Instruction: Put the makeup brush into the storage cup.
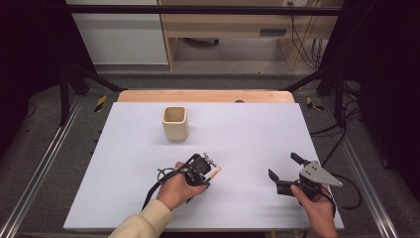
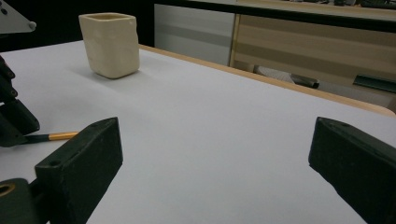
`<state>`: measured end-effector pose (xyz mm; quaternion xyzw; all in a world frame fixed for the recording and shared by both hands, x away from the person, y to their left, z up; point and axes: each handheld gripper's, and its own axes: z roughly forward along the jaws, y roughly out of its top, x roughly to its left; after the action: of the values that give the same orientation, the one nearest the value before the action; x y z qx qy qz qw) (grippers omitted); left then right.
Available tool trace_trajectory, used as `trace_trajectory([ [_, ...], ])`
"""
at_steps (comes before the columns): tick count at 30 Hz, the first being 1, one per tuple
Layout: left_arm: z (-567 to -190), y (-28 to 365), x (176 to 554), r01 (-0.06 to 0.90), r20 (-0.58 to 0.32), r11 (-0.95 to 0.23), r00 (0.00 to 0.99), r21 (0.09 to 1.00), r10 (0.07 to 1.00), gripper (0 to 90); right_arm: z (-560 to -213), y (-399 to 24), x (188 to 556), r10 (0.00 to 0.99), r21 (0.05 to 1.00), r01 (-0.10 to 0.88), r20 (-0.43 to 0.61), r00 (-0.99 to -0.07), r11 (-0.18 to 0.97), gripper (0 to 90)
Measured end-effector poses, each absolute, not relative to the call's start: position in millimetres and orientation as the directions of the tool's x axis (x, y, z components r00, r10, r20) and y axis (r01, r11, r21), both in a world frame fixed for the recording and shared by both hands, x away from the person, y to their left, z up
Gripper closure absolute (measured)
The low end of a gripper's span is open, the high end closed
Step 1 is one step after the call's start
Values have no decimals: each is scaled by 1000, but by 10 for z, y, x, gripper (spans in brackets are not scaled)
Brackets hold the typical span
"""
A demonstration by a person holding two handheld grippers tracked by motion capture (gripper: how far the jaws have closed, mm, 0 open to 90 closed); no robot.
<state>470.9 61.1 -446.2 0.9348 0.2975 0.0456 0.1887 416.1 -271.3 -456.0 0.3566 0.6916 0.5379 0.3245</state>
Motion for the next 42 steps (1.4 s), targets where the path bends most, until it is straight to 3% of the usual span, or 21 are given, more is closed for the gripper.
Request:
trace_trajectory([
  [11,-4473,611,4735,543,-28,-751,817,376,576,718,-4562,-2714,4163,842,975,145,-63,-536,166,31],
  [32,-4484,611,4752,541,-18,-754,816,373,578,826,-4565,-2714,4163,842,976,151,-55,-537,160,30],
  [42,-4365,699,4732,527,-16,-718,811,455,585,828,-4568,-2703,4166,840,974,151,-60,-540,167,30],
])
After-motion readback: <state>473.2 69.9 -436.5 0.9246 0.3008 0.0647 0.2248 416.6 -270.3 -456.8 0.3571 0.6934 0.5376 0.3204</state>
